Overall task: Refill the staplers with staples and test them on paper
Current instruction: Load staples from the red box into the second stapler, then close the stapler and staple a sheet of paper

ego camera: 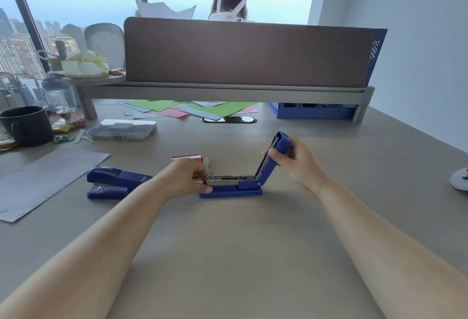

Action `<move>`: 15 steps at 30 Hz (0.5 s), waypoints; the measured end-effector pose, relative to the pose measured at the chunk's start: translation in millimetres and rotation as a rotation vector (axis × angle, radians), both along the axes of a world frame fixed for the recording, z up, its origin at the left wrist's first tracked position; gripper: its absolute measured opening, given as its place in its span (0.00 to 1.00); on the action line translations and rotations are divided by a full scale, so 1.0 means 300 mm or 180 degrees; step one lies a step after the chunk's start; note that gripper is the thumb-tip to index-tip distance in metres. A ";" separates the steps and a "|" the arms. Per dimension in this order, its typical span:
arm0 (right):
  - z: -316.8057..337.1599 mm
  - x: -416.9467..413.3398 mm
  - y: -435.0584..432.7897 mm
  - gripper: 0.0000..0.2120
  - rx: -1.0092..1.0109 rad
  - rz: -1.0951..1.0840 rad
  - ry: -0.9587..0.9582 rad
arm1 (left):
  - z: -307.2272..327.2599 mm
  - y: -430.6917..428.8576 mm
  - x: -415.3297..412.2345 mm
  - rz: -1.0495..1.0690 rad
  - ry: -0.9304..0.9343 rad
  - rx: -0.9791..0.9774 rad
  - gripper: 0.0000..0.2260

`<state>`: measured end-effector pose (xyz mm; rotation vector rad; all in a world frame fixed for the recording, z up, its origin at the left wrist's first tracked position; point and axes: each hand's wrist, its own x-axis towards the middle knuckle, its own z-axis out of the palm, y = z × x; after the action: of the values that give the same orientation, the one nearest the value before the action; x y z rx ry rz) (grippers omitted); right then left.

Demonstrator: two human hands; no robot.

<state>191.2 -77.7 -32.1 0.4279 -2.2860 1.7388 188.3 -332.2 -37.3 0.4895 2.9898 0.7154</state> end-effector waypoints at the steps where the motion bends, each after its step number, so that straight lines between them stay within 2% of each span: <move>1: 0.004 -0.002 -0.028 0.03 -0.0071 0.0126 0.0010 | -0.001 -0.001 -0.001 0.0012 -0.0008 0.0002 0.09; 3: 0.009 -0.005 -0.083 0.05 -0.0093 0.0310 0.0064 | 0.000 -0.002 -0.002 0.0088 0.0022 -0.0013 0.11; 7: -0.001 -0.026 -0.165 0.04 0.0382 0.0437 0.0024 | 0.012 0.003 0.000 0.0201 -0.0006 -0.0278 0.10; 12: 0.010 -0.036 -0.231 0.10 0.1545 0.0575 -0.0057 | 0.043 -0.008 0.008 0.0268 -0.0044 -0.0846 0.13; 15: 0.029 -0.036 -0.256 0.12 0.2141 0.0680 -0.0265 | 0.066 -0.028 0.012 0.0341 -0.0050 -0.0950 0.12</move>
<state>180.3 -154.6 -23.6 0.7490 -2.9429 1.0207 191.8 -340.5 -17.4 0.3080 3.0489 0.2652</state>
